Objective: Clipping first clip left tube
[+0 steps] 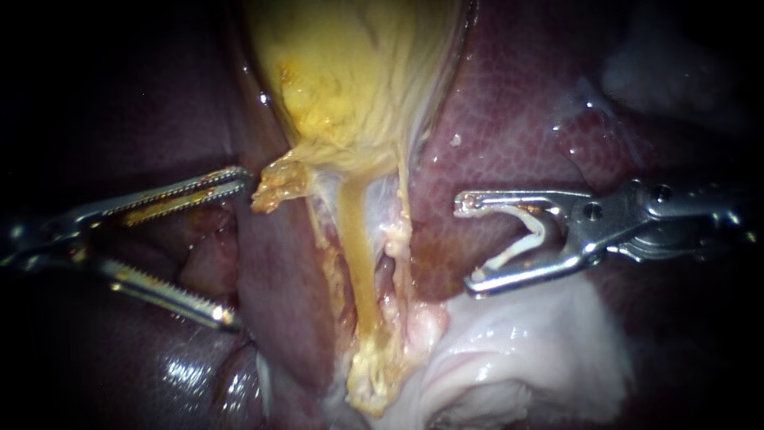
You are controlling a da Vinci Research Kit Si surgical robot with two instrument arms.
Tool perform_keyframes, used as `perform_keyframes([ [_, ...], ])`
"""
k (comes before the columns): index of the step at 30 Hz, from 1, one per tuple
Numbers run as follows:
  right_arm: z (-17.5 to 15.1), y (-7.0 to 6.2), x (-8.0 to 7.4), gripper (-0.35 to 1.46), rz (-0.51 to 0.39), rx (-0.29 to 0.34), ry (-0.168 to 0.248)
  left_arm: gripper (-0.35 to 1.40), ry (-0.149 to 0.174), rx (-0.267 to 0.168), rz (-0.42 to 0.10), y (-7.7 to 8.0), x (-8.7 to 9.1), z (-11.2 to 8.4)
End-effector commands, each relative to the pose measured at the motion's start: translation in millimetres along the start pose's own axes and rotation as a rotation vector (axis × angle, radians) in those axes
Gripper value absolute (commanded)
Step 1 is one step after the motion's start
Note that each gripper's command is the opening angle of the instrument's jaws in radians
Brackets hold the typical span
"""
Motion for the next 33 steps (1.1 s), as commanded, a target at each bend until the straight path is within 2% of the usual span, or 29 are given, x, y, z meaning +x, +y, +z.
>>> perform_keyframes([
  [1, 0.0, 0.0, 0.0, 0.60, 0.000, 0.000, 0.000, 1.03, 0.001, -0.007, -0.008, 0.0, -0.1, 0.0],
  [8, 0.0, 0.2, -0.1, 0.60, 0.000, -0.001, 0.000, 0.88, 0.005, -0.102, -0.105, 1.4, -0.9, 0.3],
  [11, 0.0, 0.3, -0.4, 0.60, -0.001, -0.002, -0.001, 0.81, 0.003, -0.133, -0.147, 2.6, -0.4, 0.9],
  [16, 0.3, 0.6, -1.0, 0.60, -0.003, -0.004, -0.001, 0.64, 0.020, -0.156, -0.211, 3.9, 0.8, 2.3],
  [20, 0.7, 0.6, -1.2, 0.60, -0.006, -0.006, 0.001, 0.37, 0.029, -0.164, -0.255, 4.3, 1.6, 3.3],
  [26, 1.2, 0.6, -1.6, 0.60, -0.009, -0.005, 0.003, -0.03, 0.053, -0.183, -0.297, 4.7, 3.0, 3.6],
  [27, 1.3, 0.6, -1.6, 0.60, -0.009, -0.005, 0.003, -0.18, 0.058, -0.185, -0.308, 4.8, 3.1, 3.4],
  [29, 1.3, 0.6, -1.6, 0.60, -0.009, -0.005, 0.003, -0.35, 0.061, -0.190, -0.332, 4.8, 3.2, 3.1],
  [33, 1.4, 0.6, -2.0, 0.60, -0.011, -0.002, 0.003, -0.35, 0.070, -0.212, -0.377, 4.9, 2.5, 1.9],
])
